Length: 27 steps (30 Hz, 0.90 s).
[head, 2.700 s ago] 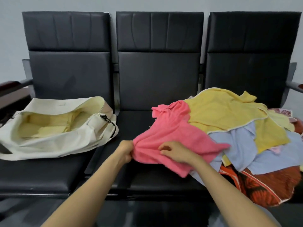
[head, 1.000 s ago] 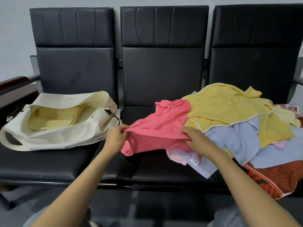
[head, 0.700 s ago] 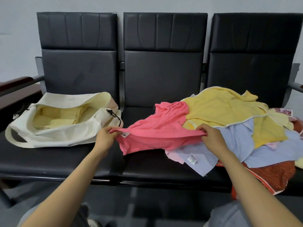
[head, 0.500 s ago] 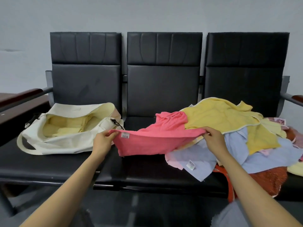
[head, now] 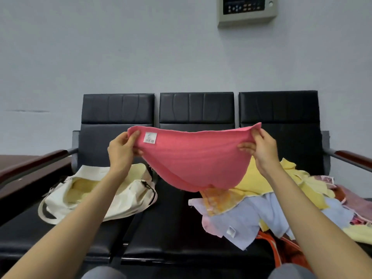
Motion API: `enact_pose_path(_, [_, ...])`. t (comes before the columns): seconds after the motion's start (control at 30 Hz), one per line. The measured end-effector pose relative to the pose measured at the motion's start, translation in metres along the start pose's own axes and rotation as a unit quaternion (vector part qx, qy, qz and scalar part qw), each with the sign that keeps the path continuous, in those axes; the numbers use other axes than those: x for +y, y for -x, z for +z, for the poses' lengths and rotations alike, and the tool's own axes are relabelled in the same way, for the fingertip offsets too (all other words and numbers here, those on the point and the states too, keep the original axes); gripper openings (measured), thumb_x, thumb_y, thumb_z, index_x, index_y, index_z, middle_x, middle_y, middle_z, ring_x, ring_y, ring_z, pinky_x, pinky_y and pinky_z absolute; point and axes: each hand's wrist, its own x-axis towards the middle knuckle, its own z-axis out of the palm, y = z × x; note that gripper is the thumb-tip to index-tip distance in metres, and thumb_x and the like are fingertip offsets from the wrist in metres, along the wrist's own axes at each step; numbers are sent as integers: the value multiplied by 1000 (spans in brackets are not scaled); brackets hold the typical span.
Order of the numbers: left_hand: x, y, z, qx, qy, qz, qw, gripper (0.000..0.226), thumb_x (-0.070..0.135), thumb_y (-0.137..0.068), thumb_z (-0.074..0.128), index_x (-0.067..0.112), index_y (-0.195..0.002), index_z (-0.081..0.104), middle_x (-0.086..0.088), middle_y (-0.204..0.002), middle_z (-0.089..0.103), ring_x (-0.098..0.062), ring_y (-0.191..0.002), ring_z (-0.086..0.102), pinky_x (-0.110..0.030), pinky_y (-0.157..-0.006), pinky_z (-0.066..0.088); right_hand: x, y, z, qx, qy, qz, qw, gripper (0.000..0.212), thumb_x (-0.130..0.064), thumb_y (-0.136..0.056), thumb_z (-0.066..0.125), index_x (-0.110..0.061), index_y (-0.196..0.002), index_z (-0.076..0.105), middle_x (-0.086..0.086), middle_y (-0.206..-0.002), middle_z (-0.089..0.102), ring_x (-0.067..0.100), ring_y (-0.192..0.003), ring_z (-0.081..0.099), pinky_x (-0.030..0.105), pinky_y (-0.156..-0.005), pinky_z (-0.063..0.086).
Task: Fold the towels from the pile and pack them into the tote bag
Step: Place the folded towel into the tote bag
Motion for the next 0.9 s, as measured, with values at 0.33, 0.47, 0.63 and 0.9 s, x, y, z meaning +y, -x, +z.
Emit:
enact_pose_path(0.33, [-86,-43,26,-138,-84,-205,965,16,19,-95,58,4,-92,63,-17,-77,63,-16,-45,63,-29,-51,57,73,-47,-8,-71,167,208,961,19,-15,-104,37,-8,-114,51,17,-99,63,22,-63,71,28,-56,59])
enact_pose_path(0.47, [-146,-44,49,-202,-207,-211,934,26,23,-97,49,4,-105,65,-15,-99,68,-25,-85,60,-44,-85,51,130,-63,-13,-137,214,278,926,30,0,-98,34,-3,-111,60,19,-110,64,24,-91,62,28,-77,50])
enact_pose_path(0.63, [-81,-70,75,32,25,-53,998,18,41,-94,44,39,-89,62,7,-96,64,-17,-96,59,-39,-94,46,82,-92,6,-8,38,49,998,24,-10,-101,41,-15,-115,60,2,-118,61,13,-106,60,26,-90,49])
enact_pose_path(0.9, [-85,-5,41,-16,-22,0,1000,18,29,-100,47,22,-96,63,8,-85,61,-7,-83,54,-28,-78,43,77,-36,-17,-1,175,-20,984,28,-22,-102,43,-14,-83,62,-4,-73,51,5,-67,44,23,-62,35])
